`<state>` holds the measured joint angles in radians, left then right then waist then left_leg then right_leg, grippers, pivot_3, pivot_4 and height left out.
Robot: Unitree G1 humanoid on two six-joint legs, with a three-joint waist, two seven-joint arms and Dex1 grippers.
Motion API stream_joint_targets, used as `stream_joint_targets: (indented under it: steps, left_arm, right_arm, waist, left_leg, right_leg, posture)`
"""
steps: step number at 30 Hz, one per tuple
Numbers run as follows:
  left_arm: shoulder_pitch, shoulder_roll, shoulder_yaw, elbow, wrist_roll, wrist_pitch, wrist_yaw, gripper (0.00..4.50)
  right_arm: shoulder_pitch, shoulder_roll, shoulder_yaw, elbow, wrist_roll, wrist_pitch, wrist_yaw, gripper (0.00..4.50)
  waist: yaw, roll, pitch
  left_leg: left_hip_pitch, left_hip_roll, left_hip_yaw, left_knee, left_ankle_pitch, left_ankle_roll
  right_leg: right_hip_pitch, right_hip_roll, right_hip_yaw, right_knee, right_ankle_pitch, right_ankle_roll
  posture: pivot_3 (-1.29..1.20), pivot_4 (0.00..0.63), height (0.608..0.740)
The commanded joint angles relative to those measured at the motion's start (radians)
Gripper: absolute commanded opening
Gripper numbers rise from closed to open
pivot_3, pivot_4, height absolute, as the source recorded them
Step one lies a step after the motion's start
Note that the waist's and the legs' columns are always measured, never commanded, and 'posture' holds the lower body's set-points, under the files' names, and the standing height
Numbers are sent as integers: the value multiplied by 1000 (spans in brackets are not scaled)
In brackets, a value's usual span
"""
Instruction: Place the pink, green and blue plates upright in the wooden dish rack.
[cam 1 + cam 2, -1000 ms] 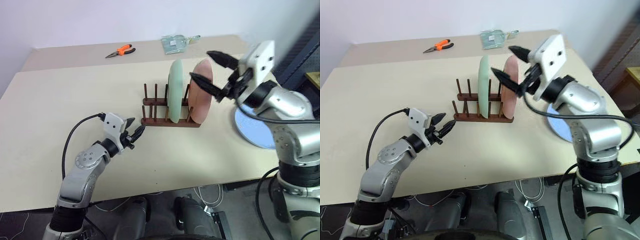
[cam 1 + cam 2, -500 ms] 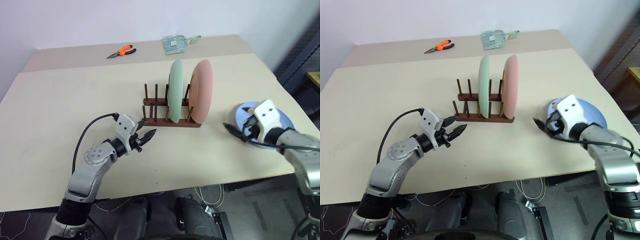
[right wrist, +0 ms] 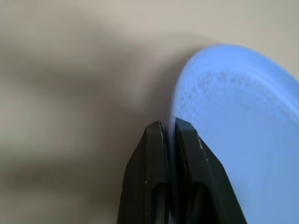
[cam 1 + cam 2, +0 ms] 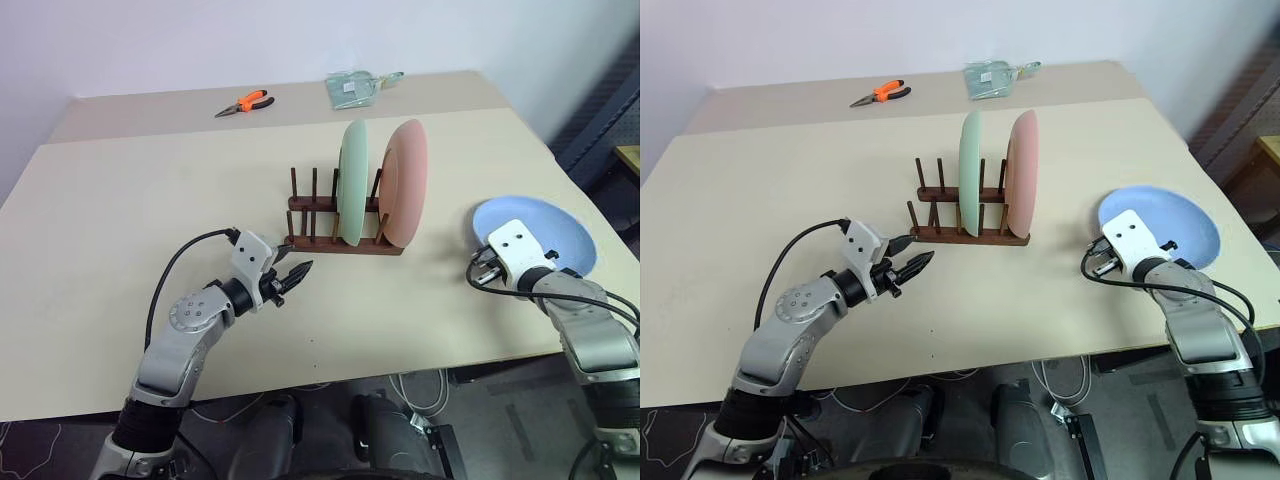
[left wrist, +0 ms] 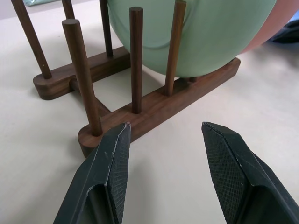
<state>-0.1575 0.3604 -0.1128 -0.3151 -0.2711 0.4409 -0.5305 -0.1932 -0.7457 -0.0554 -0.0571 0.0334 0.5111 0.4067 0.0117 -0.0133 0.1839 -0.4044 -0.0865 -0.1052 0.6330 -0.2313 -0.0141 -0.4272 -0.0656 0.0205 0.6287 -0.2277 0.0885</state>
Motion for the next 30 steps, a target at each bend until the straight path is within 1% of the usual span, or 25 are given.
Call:
stream_joint_targets:
  steps: [1,5,6,8,9,11,13,16,18,20,24,26,30]
  left_arm:
    - [-1,-1,10,-25,10,-40,4,2490]
    - [-3,2,35,-4,19,-64,19,2490]
    - [-4,7,54,7,26,-79,29,2490]
    - [-3,22,111,29,40,-118,53,2490]
    - [-2,30,138,40,46,-134,64,2490]
    - [-3,36,158,54,50,-150,73,2490]
    - [4,51,187,75,59,-177,78,2490]
    - [5,65,216,110,77,-216,95,2490]
    - [5,65,235,130,90,-238,117,2490]
    - [6,62,253,146,105,-260,146,2490]
    - [18,59,268,163,120,-285,182,2490]
    - [47,54,268,155,125,-294,190,2490]
    - [64,44,260,140,129,-293,198,2490]
  right_arm:
    - [-80,31,-61,-25,-12,-68,-58,22]
    - [-172,70,-128,-68,35,-111,-75,22]
    - [-225,94,-167,-112,105,-120,-61,22]
    - [-364,149,-268,-220,322,-79,-32,22]
    - [-422,168,-313,-263,441,-32,-20,22]
    - [-466,181,-353,-297,553,35,-15,22]
    - [-530,205,-391,-338,737,119,-46,22]
    - [-610,266,-385,-401,1013,210,-128,22]
    - [-653,363,-347,-425,1177,220,-254,22]
    - [-670,459,-293,-445,1284,211,-357,22]
    - [-664,550,-210,-453,1370,194,-468,22]
    - [-661,624,-138,-415,1350,188,-534,22]
    - [-669,700,-61,-374,1313,180,-605,22]
  waist:
    - [-3,0,0]
    - [0,1,0]
    - [1,1,0]
    - [-5,1,1]
    - [-9,4,3]
    - [-7,5,4]
    - [3,2,2]
    - [1,2,2]
    - [-4,3,2]
    - [-9,3,2]
    - [-9,3,2]
    - [-11,4,2]
    - [-22,4,2]
  left_leg:
    - [0,0,0,0,0,0]
    - [0,0,0,0,0,0]
    - [0,0,0,0,0,0]
    - [0,0,0,0,0,0]
    - [0,0,0,0,0,0]
    - [0,1,0,-1,0,0]
    - [0,2,-3,-2,0,0]
    - [-1,1,-4,-1,0,0]
    - [-1,0,-3,-1,0,0]
    - [0,1,-2,-1,0,0]
    - [-1,1,-3,-2,0,0]
    - [-1,1,-2,-2,0,0]
    - [-1,0,-2,-2,0,0]
  right_leg:
    - [0,0,0,0,0,0]
    - [0,0,0,0,0,0]
    - [0,1,0,0,0,0]
    - [0,1,0,0,0,0]
    - [-1,1,0,0,0,0]
    - [-2,1,0,1,0,0]
    - [-1,1,-2,1,0,0]
    - [0,0,-3,0,0,0]
    - [0,-1,-2,0,0,0]
    - [-2,-1,-1,1,0,0]
    - [-3,0,-1,2,1,-1]
    - [-3,0,-1,2,1,0]
    - [-4,0,0,3,1,-1]
  posture:
    - [0,150,740]
    - [0,150,740]
    - [0,150,740]
    - [0,150,740]
    - [0,150,740]
    - [0,150,740]
    - [0,150,740]
    - [0,150,740]
    - [0,150,740]
    - [0,150,740]
    - [0,150,740]
    - [0,150,740]
    - [0,150,740]
